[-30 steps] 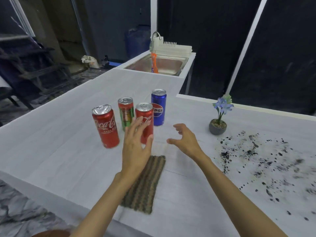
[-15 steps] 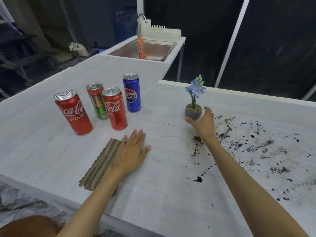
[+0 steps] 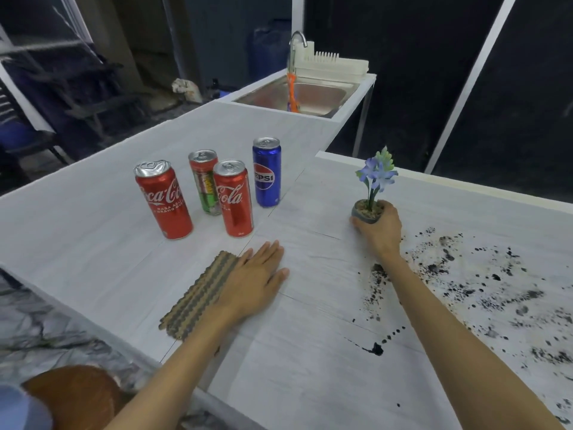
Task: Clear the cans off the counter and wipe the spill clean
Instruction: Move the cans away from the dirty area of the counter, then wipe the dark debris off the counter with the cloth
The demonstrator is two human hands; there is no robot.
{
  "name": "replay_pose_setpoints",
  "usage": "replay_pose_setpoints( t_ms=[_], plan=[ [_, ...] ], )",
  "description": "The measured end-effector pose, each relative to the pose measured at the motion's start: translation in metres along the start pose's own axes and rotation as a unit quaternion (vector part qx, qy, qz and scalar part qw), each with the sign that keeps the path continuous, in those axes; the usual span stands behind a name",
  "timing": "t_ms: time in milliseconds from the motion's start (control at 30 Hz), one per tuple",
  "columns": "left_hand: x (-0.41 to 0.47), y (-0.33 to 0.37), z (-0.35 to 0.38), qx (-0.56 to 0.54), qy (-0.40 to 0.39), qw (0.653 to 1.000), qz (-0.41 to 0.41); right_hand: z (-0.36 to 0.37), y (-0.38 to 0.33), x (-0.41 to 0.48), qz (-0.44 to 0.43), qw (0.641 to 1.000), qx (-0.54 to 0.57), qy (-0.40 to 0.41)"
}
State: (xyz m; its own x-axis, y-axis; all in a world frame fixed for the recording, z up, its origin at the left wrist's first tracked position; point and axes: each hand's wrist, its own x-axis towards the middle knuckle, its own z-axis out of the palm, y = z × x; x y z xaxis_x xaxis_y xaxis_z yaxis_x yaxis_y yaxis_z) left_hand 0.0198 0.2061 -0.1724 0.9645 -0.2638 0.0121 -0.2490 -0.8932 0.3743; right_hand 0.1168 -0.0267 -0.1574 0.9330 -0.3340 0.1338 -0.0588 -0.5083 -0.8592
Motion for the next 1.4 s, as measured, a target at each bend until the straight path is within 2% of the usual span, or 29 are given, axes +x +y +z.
replay_pose_setpoints(
  t_ms=[100,167,267,400,567,767,967,1100,1200,1333,1400],
  plan=[
    [-0.013,0.007,-0.021,-0.157,0.049,0.985,-0.044,0.011,-0.02,-0.025,-0.043,0.998,0.007,-0.048],
    [-0.029,-0.003,-0.029,-0.195,0.109,0.97,-0.093,0.021,-0.038,-0.047,-0.067,0.993,0.025,-0.095],
    [-0.064,-0.037,-0.03,-0.145,0.154,0.967,-0.142,0.043,-0.068,-0.078,-0.092,0.978,0.048,-0.178],
    [-0.108,-0.079,-0.03,-0.104,0.17,0.958,-0.204,0.087,-0.099,-0.116,-0.115,0.952,0.068,-0.274],
    [-0.133,-0.097,-0.027,-0.068,0.129,0.966,-0.214,0.145,-0.119,-0.145,-0.155,0.929,0.056,-0.332],
    [-0.127,-0.104,-0.023,-0.068,0.146,0.969,-0.186,0.182,-0.127,-0.149,-0.17,0.938,0.008,-0.304],
    [-0.118,-0.108,-0.013,-0.072,0.148,0.977,-0.138,0.177,-0.129,-0.156,-0.178,0.936,-0.055,-0.298],
    [-0.116,-0.114,-0.012,-0.076,0.166,0.978,-0.104,0.145,-0.113,-0.192,-0.214,0.952,-0.157,-0.155],
    [-0.112,-0.113,-0.013,-0.101,0.158,0.979,-0.078,0.14,-0.09,-0.223,-0.203,0.936,-0.234,-0.17],
    [-0.108,-0.113,-0.018,-0.122,0.141,0.982,-0.039,0.147,-0.083,-0.229,-0.166,0.929,-0.277,-0.18],
    [-0.103,-0.109,-0.021,-0.128,0.131,0.983,-0.024,0.147,-0.083,-0.225,-0.174,0.926,-0.283,-0.18]
  ],
)
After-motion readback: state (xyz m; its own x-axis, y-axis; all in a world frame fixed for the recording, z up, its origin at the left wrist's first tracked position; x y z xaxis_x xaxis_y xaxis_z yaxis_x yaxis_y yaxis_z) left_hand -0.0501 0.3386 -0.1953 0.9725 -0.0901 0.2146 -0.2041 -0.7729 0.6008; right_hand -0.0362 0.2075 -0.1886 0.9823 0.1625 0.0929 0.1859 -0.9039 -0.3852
